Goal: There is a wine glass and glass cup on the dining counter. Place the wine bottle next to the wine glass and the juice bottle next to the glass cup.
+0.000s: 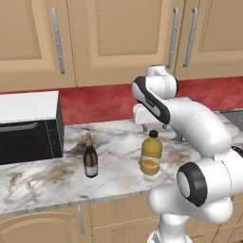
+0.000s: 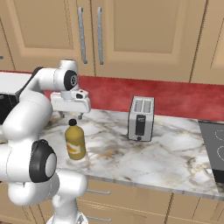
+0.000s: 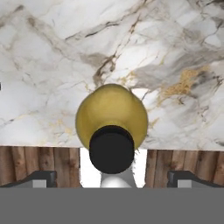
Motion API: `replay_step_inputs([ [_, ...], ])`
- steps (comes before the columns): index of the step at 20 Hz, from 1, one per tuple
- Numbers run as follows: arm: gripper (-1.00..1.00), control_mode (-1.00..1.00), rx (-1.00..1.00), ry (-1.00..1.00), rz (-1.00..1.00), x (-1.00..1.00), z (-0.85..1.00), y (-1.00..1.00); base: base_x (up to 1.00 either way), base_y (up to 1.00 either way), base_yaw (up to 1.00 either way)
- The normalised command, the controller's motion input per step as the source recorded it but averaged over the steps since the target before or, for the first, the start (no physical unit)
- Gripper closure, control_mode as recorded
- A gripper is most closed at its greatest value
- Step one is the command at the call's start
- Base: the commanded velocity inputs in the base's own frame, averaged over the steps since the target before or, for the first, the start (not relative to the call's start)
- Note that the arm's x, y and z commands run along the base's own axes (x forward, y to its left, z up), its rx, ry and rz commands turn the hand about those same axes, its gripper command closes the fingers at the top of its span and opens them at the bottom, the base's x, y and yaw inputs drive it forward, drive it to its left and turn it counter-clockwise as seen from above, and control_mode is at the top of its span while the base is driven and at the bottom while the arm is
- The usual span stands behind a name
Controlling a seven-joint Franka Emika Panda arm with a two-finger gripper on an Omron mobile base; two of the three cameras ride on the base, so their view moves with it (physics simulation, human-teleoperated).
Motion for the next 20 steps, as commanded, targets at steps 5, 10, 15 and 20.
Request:
replay_step_inputs([
  [5,-1.00,-1.00,-0.07,0.00,0.00,0.00,-0.12,0.00,0.00,0.00,0.00],
  [10,-1.00,-1.00,0.00,0.00,0.00,-0.03,-0.01,0.00,0.00,0.00,0.00],
  [15,-1.00,-1.00,0.00,0.00,0.00,-0.01,-0.10,0.00,0.00,0.00,0.00],
  [20,-1.00,-1.00,0.00,0.00,0.00,0.00,-0.16,0.00,0.00,0.00,0.00],
])
